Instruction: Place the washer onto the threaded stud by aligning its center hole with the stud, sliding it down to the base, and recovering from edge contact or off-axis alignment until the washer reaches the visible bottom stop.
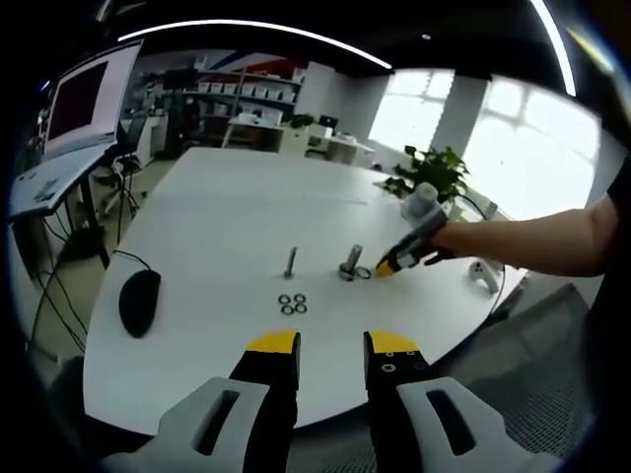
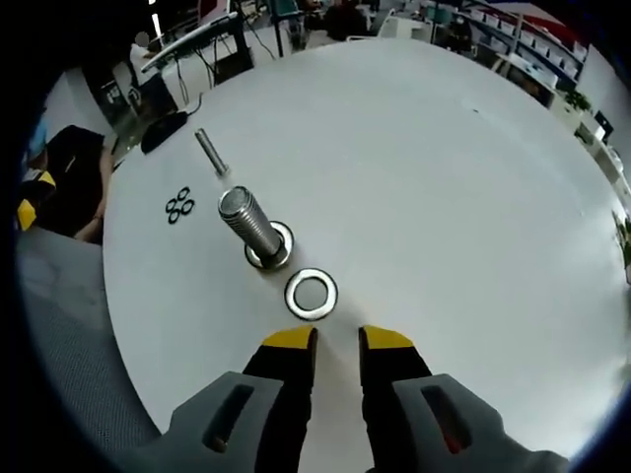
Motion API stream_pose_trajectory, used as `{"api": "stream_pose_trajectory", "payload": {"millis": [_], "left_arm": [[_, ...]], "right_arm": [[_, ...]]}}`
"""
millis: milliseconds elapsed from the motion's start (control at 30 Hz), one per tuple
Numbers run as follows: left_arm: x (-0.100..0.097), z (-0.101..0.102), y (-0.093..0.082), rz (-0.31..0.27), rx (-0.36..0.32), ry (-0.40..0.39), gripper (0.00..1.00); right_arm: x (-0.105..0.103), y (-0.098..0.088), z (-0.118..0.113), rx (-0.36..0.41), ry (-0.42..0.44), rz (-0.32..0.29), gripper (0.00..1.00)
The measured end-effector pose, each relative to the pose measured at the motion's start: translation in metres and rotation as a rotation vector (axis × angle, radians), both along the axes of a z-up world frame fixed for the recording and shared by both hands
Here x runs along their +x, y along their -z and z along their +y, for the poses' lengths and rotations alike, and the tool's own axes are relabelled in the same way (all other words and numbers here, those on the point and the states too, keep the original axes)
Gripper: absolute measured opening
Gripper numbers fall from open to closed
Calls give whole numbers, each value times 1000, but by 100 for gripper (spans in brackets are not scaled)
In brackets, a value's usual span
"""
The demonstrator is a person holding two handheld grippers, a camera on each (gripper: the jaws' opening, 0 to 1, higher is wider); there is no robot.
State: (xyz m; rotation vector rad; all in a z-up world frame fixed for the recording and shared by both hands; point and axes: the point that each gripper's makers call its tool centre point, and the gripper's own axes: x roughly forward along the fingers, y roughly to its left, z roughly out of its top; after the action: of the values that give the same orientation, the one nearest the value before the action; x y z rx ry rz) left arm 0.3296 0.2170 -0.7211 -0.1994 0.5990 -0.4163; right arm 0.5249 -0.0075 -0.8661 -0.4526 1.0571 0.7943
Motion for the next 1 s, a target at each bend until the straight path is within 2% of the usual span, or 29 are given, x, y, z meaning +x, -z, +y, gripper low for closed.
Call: {"api": "stream_pose_trajectory", "payload": {"millis": [100,633,700,867,1000], "left_arm": [[0,0,0,1,1,2,23],[0,-1,0,2,0,2,23],[0,0,0,2,0,0,23],[0,0,0,1,-1,-2,23],[0,1,0,0,-2,-5,23]], "right_arm": [[3,-2,0,-5,-5,-20,19],[4,1,2,-72,-66,-3,17],[5,1,2,-79,-76,-5,15],[6,2,0,-115,-103,-17,4],[5,1,0,-116,-112,-19,3]]}}
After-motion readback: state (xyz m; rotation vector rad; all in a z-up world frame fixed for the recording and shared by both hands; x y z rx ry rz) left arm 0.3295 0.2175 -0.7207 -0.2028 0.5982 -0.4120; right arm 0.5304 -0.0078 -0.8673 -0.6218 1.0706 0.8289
